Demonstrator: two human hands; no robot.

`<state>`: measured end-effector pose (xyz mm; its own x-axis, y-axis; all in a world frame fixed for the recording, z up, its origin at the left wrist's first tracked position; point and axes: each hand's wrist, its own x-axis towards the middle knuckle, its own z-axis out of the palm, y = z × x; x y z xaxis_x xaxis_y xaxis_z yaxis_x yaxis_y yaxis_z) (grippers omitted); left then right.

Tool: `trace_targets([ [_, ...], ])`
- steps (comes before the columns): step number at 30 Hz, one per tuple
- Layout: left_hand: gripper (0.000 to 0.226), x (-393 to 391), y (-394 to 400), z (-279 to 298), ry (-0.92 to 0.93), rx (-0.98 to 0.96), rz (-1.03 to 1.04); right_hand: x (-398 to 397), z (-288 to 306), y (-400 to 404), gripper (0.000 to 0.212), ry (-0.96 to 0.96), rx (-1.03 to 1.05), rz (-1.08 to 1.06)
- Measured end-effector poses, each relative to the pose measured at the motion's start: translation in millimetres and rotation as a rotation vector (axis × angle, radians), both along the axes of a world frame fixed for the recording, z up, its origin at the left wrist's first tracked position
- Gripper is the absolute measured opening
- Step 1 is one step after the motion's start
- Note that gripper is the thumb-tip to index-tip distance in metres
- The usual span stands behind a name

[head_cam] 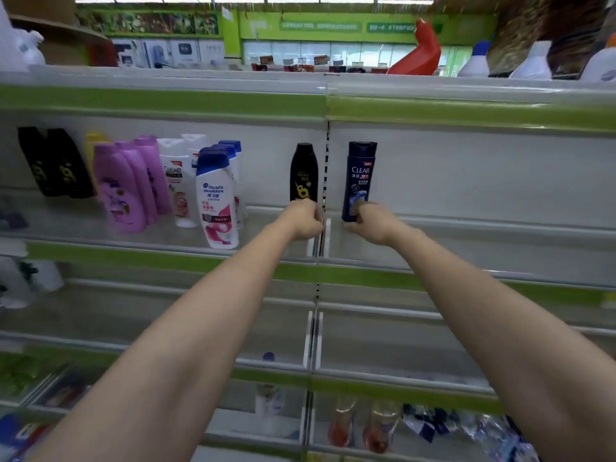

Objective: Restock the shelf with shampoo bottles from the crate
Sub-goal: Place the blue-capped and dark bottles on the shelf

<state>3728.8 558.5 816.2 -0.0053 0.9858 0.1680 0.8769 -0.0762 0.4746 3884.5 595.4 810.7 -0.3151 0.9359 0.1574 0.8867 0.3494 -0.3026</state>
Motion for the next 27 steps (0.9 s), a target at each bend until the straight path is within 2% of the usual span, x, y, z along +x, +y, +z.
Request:
trace_targets([
  [5, 0.022, -22.3, -55.9, 5.6, 0.081, 0.064, 0.033, -31.1, 9.4, -61.4, 0.037, -0.087, 0.059, 0.094],
  [9, 0.022, -53.7, -103.4, -0.6, 0.148, 0.022, 0.059, -65.3, 5.1, -107.9, 0.037, -0.132, 0.044, 0.152],
  [16, 0.025, -122.9, -188.2, -35.9, 0.14, -0.094, 0.19, -131.9, -29.6, -184.9, 0.043, -0.151, -0.051, 0.275],
  [27, 0.025, -170.7, -244.2, -79.4, 0.135, -0.255, 0.311, -189.7, -78.0, -225.4, 0.044, -0.176, -0.141, 0.412],
])
